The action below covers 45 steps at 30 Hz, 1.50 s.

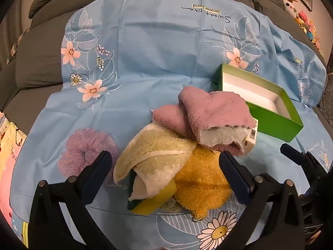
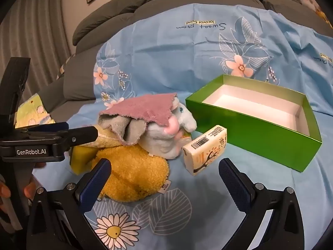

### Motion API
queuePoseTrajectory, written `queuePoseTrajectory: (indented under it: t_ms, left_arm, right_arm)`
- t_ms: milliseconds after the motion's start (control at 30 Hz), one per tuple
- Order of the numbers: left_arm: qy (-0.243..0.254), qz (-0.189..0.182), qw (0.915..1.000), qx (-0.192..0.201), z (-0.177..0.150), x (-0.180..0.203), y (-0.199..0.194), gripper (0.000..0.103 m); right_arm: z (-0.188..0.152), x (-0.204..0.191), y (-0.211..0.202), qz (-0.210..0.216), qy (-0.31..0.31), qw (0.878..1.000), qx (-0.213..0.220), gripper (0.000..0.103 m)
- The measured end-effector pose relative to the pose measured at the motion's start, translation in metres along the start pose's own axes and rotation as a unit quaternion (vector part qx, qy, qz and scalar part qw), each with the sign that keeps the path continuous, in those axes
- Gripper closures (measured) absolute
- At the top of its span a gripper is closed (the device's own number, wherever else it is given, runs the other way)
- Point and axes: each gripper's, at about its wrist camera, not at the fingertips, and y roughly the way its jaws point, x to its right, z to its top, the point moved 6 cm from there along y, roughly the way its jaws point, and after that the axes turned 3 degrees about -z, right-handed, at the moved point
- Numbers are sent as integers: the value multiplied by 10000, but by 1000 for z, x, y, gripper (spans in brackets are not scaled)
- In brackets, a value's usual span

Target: Organize soft objects

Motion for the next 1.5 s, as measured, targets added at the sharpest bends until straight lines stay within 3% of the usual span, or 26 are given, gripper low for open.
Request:
queuePoseTrajectory:
  t_ms: [267, 467, 867, 1500]
  left_arm:
    - [9, 9, 10000, 41, 2, -6, 2, 1]
    - [-17, 8, 10000, -5, 6, -2, 1, 1]
    - [-25, -173, 9998, 91, 2, 0, -5, 1]
    - [-21, -119, 9999, 26, 0, -5, 2, 1]
  right_arm:
    - [-1, 2, 5, 48, 172, 9997, -184, 0]
    - [-7, 2, 5, -33, 83, 10000, -38, 0]
    - [-8, 4, 8, 79, 228, 9997, -91, 0]
    - [-8, 1, 12, 76, 157, 9997, -171, 0]
